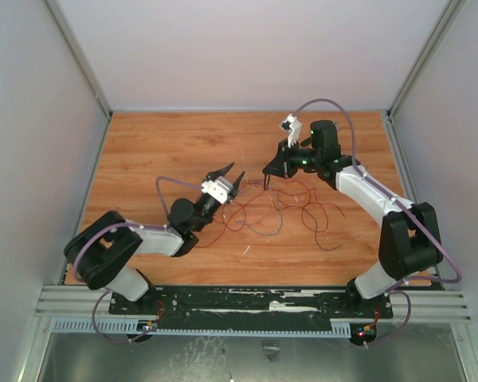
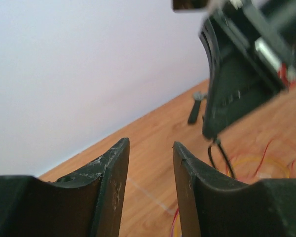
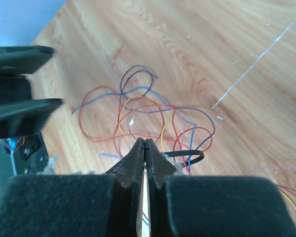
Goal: Zip-tie the wires
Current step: Tie the cable at the center of the board.
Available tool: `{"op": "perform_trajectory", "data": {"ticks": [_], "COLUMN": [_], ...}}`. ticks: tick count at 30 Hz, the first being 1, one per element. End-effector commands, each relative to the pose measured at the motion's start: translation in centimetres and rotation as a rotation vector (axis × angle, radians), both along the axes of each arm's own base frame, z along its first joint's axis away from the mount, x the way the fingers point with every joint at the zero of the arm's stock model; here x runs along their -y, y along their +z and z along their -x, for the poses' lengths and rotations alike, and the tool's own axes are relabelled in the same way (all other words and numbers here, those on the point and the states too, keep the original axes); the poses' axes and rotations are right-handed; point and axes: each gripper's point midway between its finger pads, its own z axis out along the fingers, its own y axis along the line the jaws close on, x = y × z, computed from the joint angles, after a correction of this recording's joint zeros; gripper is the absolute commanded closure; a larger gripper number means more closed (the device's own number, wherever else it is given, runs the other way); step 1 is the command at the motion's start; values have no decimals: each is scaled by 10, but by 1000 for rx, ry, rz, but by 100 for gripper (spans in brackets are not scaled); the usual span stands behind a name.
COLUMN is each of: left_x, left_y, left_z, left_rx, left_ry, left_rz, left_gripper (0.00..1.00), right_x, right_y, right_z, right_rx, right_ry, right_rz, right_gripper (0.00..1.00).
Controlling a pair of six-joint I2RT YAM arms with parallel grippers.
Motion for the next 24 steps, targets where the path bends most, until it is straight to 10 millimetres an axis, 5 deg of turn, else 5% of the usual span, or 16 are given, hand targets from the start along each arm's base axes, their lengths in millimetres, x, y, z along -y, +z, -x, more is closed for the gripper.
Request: {"op": "perform_trajectory", "data": {"ticks": [1, 14, 24], "left_x": [-3, 32, 51], "left_y": [21, -2, -12], "left_z": [-11, 27, 11], "left_rx": [-179, -356, -337], "left_ry": [59, -141, -146], "left_rz": [186, 167, 135], "left_gripper": [54, 54, 47], "right_x": [-3, -9, -13], "right_y": [26, 33, 28], "right_z": [-21, -33, -25], "right_rx": [79, 61, 43], "right_ry": [-189, -483, -458], "right_rz": [-43, -70, -59], "right_gripper": [100, 100, 100]}}
